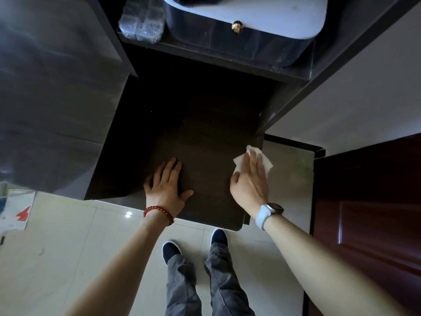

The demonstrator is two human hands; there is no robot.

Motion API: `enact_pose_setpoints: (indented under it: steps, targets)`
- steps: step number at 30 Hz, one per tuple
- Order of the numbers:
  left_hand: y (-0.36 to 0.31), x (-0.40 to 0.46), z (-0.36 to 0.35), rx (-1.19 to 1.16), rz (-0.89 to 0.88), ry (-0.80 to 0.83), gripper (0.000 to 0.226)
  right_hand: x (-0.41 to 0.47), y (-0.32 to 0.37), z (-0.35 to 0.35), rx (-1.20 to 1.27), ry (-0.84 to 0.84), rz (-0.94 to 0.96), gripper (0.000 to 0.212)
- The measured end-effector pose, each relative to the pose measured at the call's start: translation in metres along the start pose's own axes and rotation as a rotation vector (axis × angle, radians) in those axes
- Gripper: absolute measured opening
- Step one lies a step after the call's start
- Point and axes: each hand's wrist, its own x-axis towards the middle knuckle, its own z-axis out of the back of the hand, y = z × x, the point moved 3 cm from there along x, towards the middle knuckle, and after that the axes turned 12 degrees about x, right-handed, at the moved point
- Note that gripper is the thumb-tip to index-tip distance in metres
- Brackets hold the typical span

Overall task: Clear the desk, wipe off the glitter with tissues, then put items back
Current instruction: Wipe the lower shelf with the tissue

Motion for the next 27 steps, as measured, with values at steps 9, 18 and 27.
enact_pose_setpoints:
  steps: [9,18,27]
  targets:
    - [0.000,0.000,0.000,0.016,0.001,0.013,0.075,0.018,-0.003,0.006,-0.028,0.029,-0.032,0.058]
    - [0.000,0.000,0.002,0.026,-0.027,0.028,0.073,-0.096,-0.027,-0.029,-0.165,0.212,0.338,0.050]
    - [0.029,-0.056,-0.006,-0.024,0.089,-0.176,0.041,-0.006,0.051,-0.053,-0.076,0.140,0.182,0.055]
